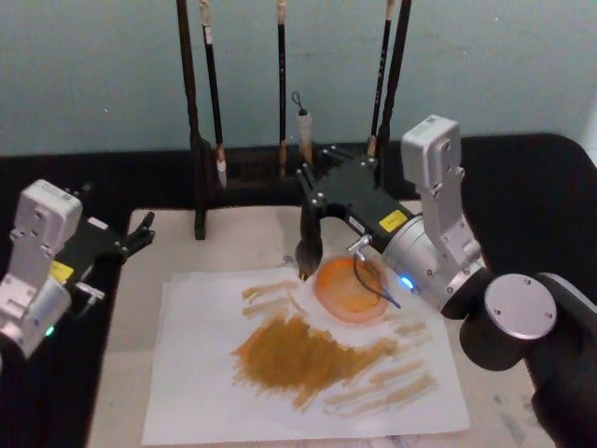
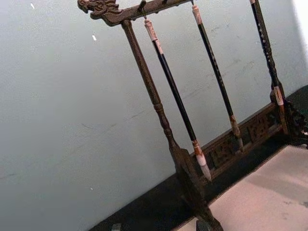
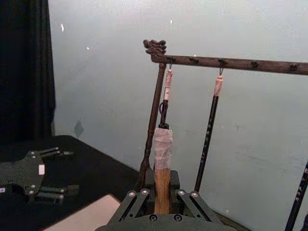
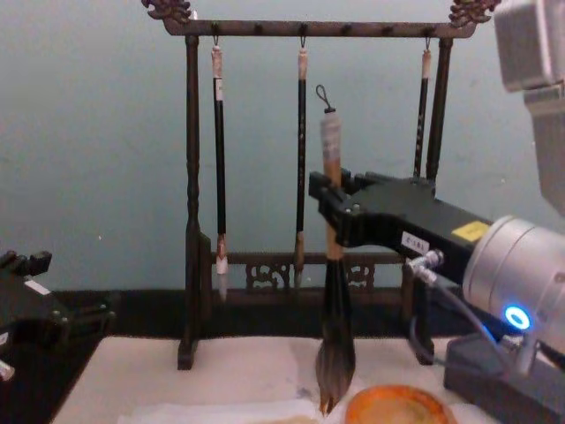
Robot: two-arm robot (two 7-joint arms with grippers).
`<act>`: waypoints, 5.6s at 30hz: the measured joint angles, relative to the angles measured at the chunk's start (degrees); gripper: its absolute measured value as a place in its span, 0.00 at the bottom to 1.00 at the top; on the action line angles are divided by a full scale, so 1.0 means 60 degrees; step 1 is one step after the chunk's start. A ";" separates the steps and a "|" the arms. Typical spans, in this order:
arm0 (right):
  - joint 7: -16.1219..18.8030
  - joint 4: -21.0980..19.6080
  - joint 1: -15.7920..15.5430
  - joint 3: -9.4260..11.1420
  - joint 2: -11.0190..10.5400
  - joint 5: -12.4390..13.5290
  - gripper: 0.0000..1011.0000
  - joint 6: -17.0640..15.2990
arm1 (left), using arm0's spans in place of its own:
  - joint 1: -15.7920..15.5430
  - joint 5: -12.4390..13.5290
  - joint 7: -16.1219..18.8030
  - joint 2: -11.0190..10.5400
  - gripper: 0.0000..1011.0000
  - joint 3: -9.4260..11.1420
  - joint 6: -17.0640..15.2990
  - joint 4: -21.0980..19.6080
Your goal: Pick up the brush from the inkstone, write on the paper, then place the brush back to its original position.
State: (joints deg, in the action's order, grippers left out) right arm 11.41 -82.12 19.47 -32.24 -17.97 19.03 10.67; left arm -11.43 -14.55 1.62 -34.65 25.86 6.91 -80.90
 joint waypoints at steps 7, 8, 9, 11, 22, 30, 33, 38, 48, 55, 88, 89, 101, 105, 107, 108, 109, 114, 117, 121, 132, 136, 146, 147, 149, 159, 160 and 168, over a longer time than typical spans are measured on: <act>0.0075 0.0131 -0.0044 0.0008 0.0149 -0.0281 0.17 0.0001 | 0.0000 0.0000 0.0000 0.0000 1.00 0.0000 0.0000 0.0000; 0.0085 0.0142 -0.0047 0.0012 0.0167 -0.0305 0.17 0.0002 | 0.0000 0.0000 0.0000 0.0001 1.00 0.0000 0.0000 0.0000; 0.0096 0.0153 -0.0050 0.0015 0.0182 -0.0325 0.17 0.0002 | 0.0000 0.0000 0.0000 0.0000 1.00 0.0000 0.0000 0.0000; 0.0135 0.0178 -0.0067 0.0026 0.0225 -0.0397 0.17 0.0002 | 0.0000 0.0000 0.0000 0.0000 1.00 0.0000 0.0000 0.0000; 0.0232 0.0155 -0.0192 0.0098 0.0312 -0.0786 0.17 -0.0034 | 0.0000 0.0000 0.0000 0.0000 1.00 0.0000 0.0000 0.0000; 0.0324 -0.0208 -0.0450 0.0195 0.0219 -0.1028 0.17 -0.0145 | 0.0000 0.0000 0.0000 0.0000 1.00 0.0000 0.0000 0.0000; 0.0391 -0.0442 -0.0610 0.0251 0.0149 -0.1109 0.17 -0.0218 | 0.0001 0.0000 0.0000 0.0000 1.00 0.0000 0.0000 0.0000; 0.0480 -0.0746 -0.0818 0.0326 0.0058 -0.1240 0.17 -0.0342 | 0.0000 0.0000 0.0000 0.0000 1.00 0.0000 0.0000 0.0000; 0.0608 -0.1261 -0.1202 0.0505 -0.0095 -0.1501 0.17 -0.0563 | 0.0000 0.0000 0.0000 0.0000 1.00 0.0000 0.0000 0.0000; 0.0718 -0.1610 -0.1476 0.0653 -0.0208 -0.1651 0.17 -0.0662 | 0.0000 0.0000 0.0000 0.0000 1.00 0.0000 0.0000 0.0000; 0.0952 -0.2067 -0.2100 0.1820 0.0353 -0.1635 0.17 -0.0485 | 0.0000 0.0000 0.0000 0.0000 1.00 0.0000 0.0000 0.0000; 0.0964 -0.2040 -0.2090 0.1879 0.0390 -0.1559 0.17 -0.0504 | 0.0000 0.0000 0.0000 0.0000 1.00 0.0000 0.0000 0.0000; 0.1093 -0.1516 -0.1900 0.2912 0.0956 0.0364 0.17 -0.1297 | 0.0000 0.0000 0.0000 0.0000 1.00 0.0000 0.0000 0.0000; 0.1073 -0.1325 -0.1836 0.3213 0.1053 0.1083 0.17 -0.1617 | 0.0001 0.0000 0.0000 0.0000 1.00 0.0000 0.0000 0.0000; 0.1043 -0.1214 -0.1810 0.3363 0.1093 0.1463 0.17 -0.1799 | 0.0001 0.0000 0.0000 0.0000 1.00 0.0000 0.0000 0.0000; 0.1043 -0.1214 -0.1810 0.3363 0.1093 0.1463 0.17 -0.1799 | 0.0000 0.0000 0.0000 0.0000 1.00 0.0000 0.0000 0.0000; 0.1027 -0.1139 -0.1797 0.3490 0.1112 0.1760 0.17 -0.1947 | 0.0001 0.0000 0.0000 0.0000 1.00 0.0000 0.0000 0.0000; 0.1009 -0.0933 -0.1780 0.3820 0.1142 0.2595 0.17 -0.2424 | 0.0000 0.0000 0.0000 0.0000 1.00 0.0000 0.0000 0.0000; 0.0985 -0.0709 -0.1764 0.4047 0.1174 0.3214 0.18 -0.2757 | 0.0000 0.0000 0.0000 0.0000 1.00 0.0000 0.0000 0.0000; 0.0945 -0.0438 -0.1723 0.4258 0.1232 0.3785 0.17 -0.3029 | 0.0000 0.0000 0.0000 0.0000 1.00 0.0000 0.0000 0.0000; 0.0736 0.0312 -0.1506 0.4699 0.1431 0.5034 0.17 -0.3486 | 0.0000 0.0000 0.0000 0.0000 1.00 0.0000 0.0000 0.0000; 0.0689 0.0591 -0.1381 0.4773 0.1452 0.5361 0.17 -0.3554 | 0.0001 0.0000 0.0000 0.0000 1.00 0.0000 0.0000 0.0000; 0.0581 0.0997 -0.1221 0.4746 0.1423 0.5779 0.17 -0.3597 | 0.0000 0.0000 0.0000 0.0000 1.00 0.0000 0.0000 0.0000; 0.0574 0.1018 -0.1215 0.4738 0.1419 0.5807 0.17 -0.3597 | 0.0000 0.0000 0.0000 0.0000 1.00 0.0000 0.0000 0.0000; 0.0556 0.1050 -0.1211 0.4726 0.1414 0.5867 0.17 -0.3598 | 0.0000 0.0000 0.0000 0.0000 1.00 0.0000 0.0000 0.0000; 0.0465 0.1120 -0.1242 0.4597 0.1337 0.6171 0.17 -0.3597 | 0.0000 0.0000 0.0000 0.0000 1.00 0.0000 0.0000 0.0000; 0.0443 0.1132 -0.1246 0.4577 0.1322 0.6208 0.17 -0.3588 | 0.0000 0.0000 0.0000 0.0000 1.00 0.0000 0.0000 0.0000; 0.0255 0.1108 -0.1338 0.4470 0.1244 0.6370 0.17 -0.3466 | 0.0000 0.0000 0.0000 0.0000 1.00 0.0000 0.0000 0.0000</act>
State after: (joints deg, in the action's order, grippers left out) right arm 12.94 -75.48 11.44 -5.42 -10.50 57.25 -10.13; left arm -11.43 -14.55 1.62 -34.65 25.86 6.91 -80.90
